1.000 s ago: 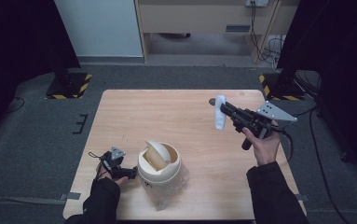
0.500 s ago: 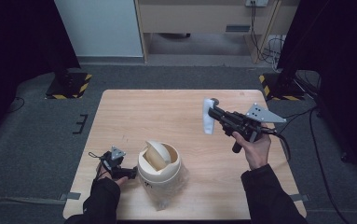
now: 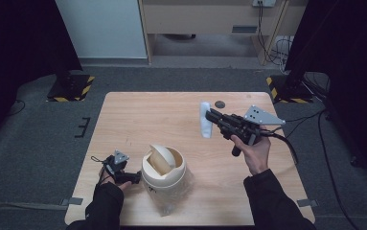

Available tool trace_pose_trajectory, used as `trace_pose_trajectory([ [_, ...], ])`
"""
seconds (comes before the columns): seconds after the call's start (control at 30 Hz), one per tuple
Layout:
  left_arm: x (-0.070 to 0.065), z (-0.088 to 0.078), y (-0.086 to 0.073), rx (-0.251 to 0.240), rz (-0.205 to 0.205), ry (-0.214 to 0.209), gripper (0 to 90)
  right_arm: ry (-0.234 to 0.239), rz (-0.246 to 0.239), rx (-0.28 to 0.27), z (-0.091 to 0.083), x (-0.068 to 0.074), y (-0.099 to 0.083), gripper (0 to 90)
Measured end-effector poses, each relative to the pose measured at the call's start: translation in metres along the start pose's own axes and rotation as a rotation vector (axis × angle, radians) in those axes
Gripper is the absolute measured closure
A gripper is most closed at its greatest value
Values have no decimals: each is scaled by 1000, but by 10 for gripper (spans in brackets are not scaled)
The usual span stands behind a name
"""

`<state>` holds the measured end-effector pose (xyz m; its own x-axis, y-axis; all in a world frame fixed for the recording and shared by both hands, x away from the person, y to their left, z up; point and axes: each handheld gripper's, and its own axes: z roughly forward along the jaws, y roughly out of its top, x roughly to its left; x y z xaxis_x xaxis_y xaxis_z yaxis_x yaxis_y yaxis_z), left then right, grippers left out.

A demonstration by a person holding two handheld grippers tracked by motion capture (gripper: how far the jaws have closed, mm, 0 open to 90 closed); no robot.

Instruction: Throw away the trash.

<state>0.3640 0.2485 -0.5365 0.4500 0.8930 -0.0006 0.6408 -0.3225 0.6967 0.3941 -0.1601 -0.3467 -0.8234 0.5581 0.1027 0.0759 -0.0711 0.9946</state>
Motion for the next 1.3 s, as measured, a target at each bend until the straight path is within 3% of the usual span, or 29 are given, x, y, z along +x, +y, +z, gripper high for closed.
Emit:
trace_pose_trajectory([
  [0.57,0,0,0,0,0,0,0,32,8,-8,13,8,0,836],
  [0.87,0,0,0,0,0,0,0,77,4,-3,28,21,-2,836],
  [1.3,0,0,0,0,0,0,0,97,14,30,43,42,-30,836],
])
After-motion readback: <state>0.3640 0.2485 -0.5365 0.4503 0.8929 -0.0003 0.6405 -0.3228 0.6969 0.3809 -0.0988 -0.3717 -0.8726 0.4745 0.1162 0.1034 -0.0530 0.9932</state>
